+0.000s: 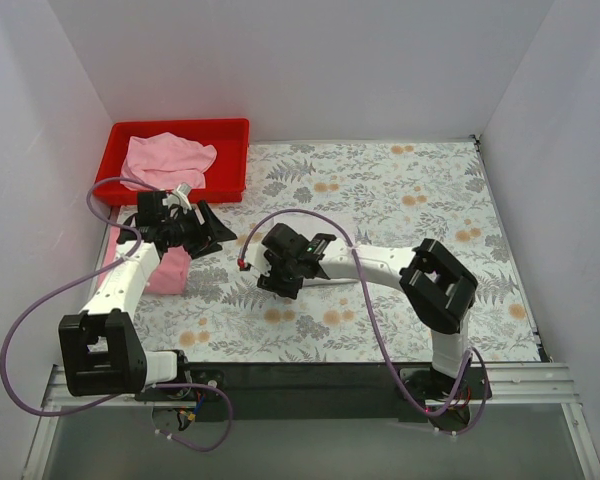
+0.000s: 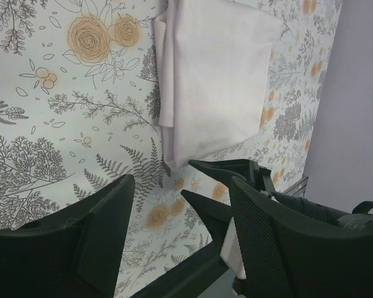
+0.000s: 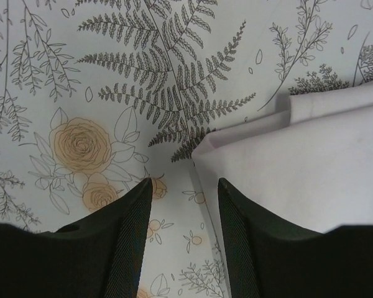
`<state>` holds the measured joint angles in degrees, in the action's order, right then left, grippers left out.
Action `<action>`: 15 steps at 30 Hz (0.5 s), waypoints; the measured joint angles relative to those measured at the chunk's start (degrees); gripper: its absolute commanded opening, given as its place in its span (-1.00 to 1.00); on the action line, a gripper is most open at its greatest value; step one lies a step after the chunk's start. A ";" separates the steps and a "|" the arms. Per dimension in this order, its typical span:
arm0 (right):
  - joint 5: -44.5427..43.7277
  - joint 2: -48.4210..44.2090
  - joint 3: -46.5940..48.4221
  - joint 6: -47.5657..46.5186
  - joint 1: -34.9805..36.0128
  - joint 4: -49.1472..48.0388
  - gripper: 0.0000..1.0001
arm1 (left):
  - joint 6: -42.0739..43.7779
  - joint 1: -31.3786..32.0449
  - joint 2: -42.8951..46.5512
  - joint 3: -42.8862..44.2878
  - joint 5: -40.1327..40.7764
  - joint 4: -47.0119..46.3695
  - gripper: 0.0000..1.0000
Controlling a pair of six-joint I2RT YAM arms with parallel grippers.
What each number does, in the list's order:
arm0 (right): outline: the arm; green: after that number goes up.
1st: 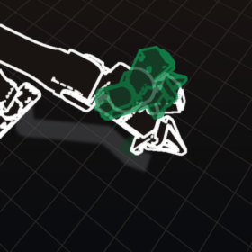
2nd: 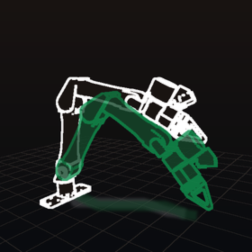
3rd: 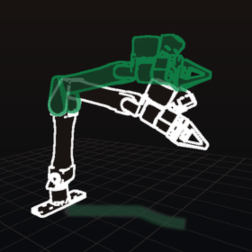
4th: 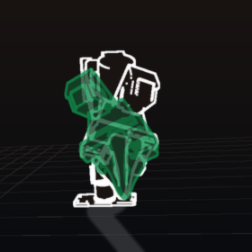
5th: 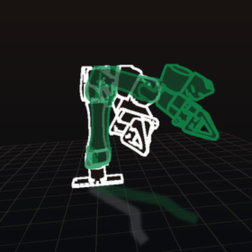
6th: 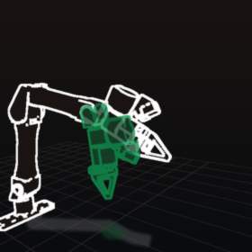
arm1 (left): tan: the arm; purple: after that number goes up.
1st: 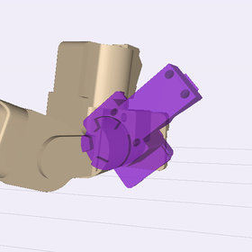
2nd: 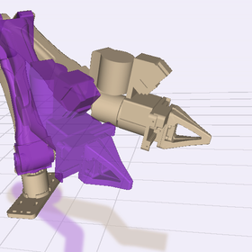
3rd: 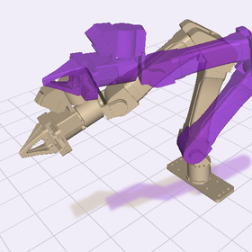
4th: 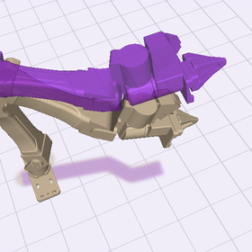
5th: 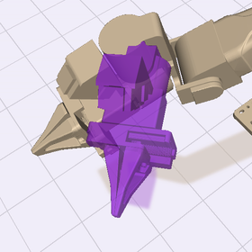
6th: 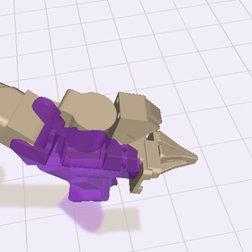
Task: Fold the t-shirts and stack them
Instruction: Neatly place the folded tshirt to the corner
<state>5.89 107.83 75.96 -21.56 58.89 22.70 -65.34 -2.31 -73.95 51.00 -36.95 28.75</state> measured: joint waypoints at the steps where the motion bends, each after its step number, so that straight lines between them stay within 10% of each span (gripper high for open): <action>1: -0.61 1.01 0.44 -0.17 0.28 0.13 0.07 | 0.07 0.00 -0.20 0.00 0.04 0.04 0.23; 10: -3.89 5.22 1.99 -1.55 1.03 -0.15 -0.21 | 0.57 0.00 -0.76 -0.81 0.11 -0.96 0.25; 15: -5.62 5.46 1.97 -2.45 0.85 -1.60 -0.97 | 0.20 0.00 -0.90 -2.93 0.09 -1.44 0.25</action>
<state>0.27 113.30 77.93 -24.01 59.75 21.10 -65.14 -2.31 -74.85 48.07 -36.86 27.31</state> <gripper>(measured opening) 0.075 0.625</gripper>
